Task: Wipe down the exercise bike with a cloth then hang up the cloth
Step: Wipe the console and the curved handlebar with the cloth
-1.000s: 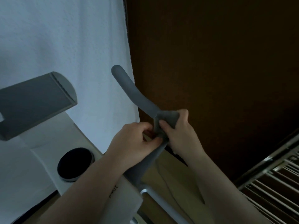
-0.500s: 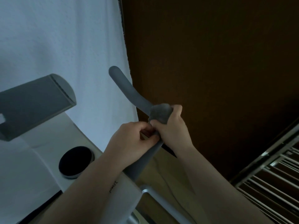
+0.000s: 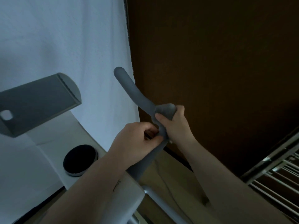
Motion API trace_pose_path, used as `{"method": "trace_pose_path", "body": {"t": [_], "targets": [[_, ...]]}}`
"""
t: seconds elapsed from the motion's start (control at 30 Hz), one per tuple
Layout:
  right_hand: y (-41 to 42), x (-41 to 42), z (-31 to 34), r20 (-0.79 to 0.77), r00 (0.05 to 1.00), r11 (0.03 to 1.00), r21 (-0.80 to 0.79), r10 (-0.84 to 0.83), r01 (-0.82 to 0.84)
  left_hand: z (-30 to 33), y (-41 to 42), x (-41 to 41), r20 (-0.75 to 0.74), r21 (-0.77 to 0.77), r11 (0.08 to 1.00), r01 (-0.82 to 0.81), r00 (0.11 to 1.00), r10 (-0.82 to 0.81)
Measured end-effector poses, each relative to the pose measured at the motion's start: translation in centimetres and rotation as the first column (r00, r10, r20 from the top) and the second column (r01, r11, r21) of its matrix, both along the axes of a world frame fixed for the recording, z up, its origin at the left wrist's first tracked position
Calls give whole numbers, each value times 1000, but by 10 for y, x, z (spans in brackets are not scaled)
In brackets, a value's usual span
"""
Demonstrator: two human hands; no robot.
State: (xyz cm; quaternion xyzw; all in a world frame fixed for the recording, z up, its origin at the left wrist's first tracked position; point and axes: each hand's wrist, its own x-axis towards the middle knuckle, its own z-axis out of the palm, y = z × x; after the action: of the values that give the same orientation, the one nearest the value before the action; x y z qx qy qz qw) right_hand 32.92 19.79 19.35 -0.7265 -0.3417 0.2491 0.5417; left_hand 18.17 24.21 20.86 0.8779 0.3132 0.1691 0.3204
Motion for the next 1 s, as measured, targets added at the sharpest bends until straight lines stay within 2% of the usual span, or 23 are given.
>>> {"method": "trace_pose_path", "body": {"t": [0.13,0.23,0.43,0.57,0.7,0.8,0.9,1.0], "targets": [[17,12,5,56,992,993,16,112,-113,0,0,-1,-7,11,1000,4,1000,-4],[5,15,-1,155,973,985,-3,172,-173,1,0,-1,5,-15,1000,-5,1000,5],[50,27,26,305,841,895,-167,447,-415,2,3,3,-20,-55,998,-42,999,41],[75,20,32,263,843,883,-122,469,-453,3,2,3,-54,-55,996,-65,997,62],[70,22,26,273,835,879,-157,477,-450,4,1,1,-48,-57,997,-53,998,51],[97,16,39,284,820,868,-173,496,-465,6,-1,1,-53,-94,993,-66,997,61],[117,5,48,243,845,879,-107,477,-465,7,0,1,-52,-101,992,-68,997,63],[103,4,33,321,835,893,-108,447,-437,6,-2,1,-55,-80,996,-50,997,46]]}}
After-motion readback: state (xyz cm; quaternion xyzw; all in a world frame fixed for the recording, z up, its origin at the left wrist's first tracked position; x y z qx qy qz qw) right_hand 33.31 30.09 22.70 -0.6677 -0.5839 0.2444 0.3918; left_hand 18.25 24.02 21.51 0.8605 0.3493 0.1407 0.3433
